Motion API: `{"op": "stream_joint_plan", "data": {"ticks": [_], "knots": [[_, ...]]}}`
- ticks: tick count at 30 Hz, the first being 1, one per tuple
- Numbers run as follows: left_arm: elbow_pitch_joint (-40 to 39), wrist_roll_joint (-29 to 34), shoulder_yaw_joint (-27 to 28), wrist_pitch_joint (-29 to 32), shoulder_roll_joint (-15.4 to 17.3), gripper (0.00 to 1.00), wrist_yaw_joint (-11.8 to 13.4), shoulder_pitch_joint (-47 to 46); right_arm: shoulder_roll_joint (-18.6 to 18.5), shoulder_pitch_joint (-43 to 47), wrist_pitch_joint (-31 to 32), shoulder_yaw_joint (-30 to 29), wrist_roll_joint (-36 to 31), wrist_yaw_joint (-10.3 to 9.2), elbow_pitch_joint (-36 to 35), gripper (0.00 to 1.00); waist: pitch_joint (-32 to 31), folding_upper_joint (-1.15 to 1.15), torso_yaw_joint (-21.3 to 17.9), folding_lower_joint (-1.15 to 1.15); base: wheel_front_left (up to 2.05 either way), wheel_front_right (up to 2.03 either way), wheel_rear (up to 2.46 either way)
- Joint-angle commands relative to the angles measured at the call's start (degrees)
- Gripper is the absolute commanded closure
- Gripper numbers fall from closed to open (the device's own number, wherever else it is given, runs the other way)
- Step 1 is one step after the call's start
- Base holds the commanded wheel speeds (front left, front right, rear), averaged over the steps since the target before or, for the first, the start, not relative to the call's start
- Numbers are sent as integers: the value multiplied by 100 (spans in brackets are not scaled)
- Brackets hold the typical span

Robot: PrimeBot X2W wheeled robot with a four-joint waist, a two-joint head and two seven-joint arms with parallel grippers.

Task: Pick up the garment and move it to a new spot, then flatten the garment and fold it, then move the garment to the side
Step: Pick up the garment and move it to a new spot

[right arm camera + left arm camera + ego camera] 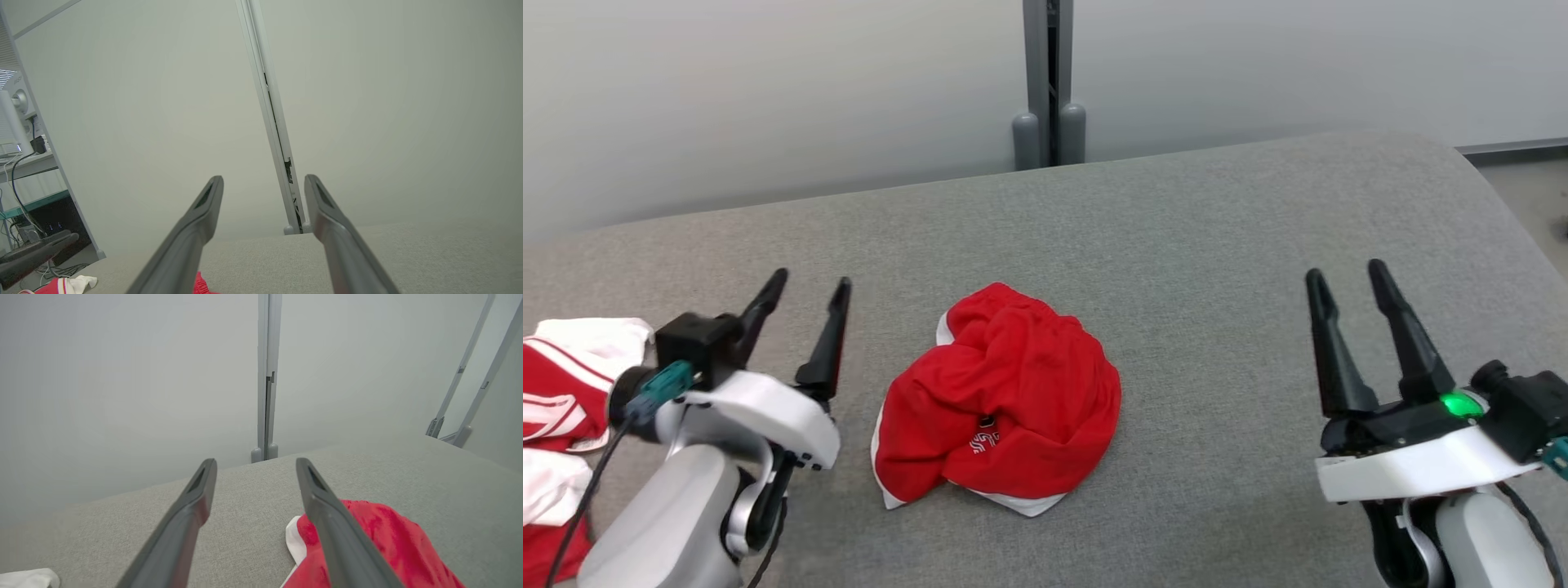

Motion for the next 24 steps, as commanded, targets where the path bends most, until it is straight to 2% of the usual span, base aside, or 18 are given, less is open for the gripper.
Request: {"op": "stream_joint_plan", "data": {"ticks": [1, 9, 14, 18, 24], "knots": [[-151, -71, 151, -102, 83, 0, 120, 175, -43, 88, -1, -97, -10, 13, -34, 0, -29, 0, 82, 0, 0, 0, 0], [-908, -6, 918, -329, 170, 0, 662, 1010, -84, 251, -1, -390, -205, 13, -24, 0, 52, 0, 293, 0, 0, 0, 0], [-1504, 540, 1496, -336, -56, 0, 825, 1609, -51, 381, -1, -423, -280, 13, 153, 0, 98, 0, 378, 0, 0, 0, 0], [-1720, 876, 1961, -337, -414, 0, 745, 2066, -98, 425, -1, -276, -425, 13, 333, 0, 99, 0, 403, 0, 0, 0, 0], [-1808, 1394, 2391, -339, -880, 0, 449, 2485, -152, 488, -1, -221, -563, 13, 623, 0, 3, 0, 449, 0, 0, 0, 0]]}}
